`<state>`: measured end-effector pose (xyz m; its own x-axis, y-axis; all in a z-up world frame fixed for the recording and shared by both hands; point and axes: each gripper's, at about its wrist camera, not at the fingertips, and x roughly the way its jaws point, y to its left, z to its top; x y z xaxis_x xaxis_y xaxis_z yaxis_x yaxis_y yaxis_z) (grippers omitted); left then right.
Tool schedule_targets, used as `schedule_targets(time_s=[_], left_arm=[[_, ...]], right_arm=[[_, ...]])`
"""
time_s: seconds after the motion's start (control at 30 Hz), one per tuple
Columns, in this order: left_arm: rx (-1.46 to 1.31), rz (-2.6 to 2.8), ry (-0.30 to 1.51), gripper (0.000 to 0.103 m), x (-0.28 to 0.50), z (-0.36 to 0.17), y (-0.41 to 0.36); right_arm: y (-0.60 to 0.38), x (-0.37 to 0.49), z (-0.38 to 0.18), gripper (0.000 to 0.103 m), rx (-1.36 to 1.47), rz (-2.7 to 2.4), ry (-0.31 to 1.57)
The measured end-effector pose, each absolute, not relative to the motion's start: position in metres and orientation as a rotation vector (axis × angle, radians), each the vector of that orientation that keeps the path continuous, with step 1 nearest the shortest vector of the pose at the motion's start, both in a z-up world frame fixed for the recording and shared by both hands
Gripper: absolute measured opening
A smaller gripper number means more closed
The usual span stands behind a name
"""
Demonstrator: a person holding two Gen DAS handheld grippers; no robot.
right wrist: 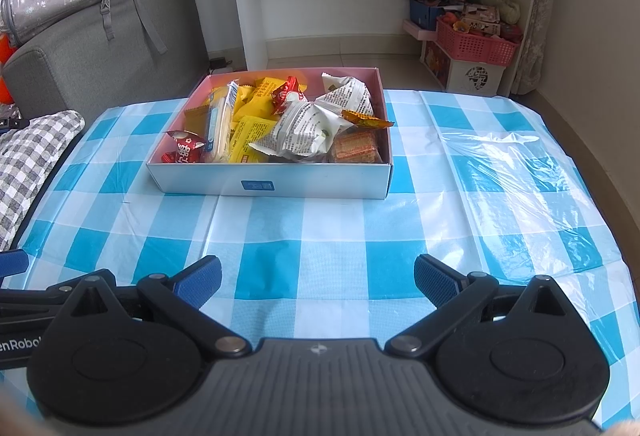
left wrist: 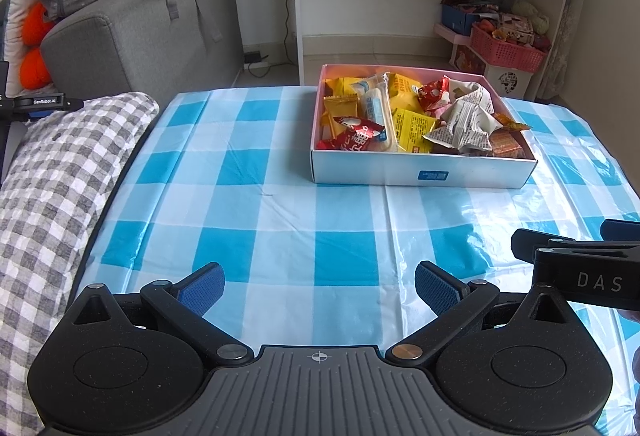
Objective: Organize snacks
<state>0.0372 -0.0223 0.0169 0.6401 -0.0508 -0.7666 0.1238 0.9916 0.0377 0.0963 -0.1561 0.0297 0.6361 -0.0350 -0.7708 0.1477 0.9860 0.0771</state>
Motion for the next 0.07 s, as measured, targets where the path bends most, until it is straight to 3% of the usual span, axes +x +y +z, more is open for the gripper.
schedule_targets(time_s=[0.07], left_arm=[[0.092,-0.102,0.87,0.102,0.0375,0.0167,-0.0228]], right_arm=[[-0.1559,0.0965,0.0294,0.103,0.135,-0.105,0.876]])
